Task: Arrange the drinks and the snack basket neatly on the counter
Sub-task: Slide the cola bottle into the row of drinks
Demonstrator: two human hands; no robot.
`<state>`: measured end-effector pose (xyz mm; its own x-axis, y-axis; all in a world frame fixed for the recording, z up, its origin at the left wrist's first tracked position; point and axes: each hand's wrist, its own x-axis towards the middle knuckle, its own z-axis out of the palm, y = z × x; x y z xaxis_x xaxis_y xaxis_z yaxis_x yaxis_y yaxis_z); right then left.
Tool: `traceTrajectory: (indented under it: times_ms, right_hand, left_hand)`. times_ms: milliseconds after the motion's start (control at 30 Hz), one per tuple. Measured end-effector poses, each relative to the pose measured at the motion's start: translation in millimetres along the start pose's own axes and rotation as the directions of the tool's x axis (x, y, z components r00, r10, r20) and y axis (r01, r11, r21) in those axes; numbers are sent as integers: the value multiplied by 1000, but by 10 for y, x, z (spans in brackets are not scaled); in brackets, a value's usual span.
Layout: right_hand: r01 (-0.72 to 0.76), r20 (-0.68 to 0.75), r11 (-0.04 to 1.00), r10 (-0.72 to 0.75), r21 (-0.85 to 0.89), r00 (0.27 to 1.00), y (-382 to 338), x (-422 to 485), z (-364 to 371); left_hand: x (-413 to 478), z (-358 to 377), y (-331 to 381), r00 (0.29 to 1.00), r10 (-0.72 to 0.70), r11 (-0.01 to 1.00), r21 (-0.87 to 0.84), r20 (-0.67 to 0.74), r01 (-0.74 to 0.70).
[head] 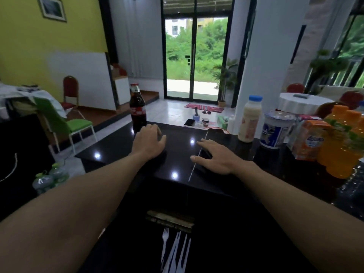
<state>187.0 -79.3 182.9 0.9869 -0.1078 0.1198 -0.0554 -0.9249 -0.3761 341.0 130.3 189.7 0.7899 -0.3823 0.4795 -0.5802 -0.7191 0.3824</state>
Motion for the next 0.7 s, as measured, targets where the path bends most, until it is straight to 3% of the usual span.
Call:
traceTrajectory:
  times_ms: [333,600,700]
  right_hand:
    - [10,-30,992,-13,-125,999,59,147,167]
    - [12,-51,993,-18,-118,999,78,150,184]
    - [12,-58,993,-19,-118,998,75,145,182]
  left_hand:
    - [160,-109,-511,916,-400,908,-151,-36,391]
    - [441,-33,-478,893,-449,793,-449,29,413]
    - [506,5,-486,883,-469,808,-418,-31,415]
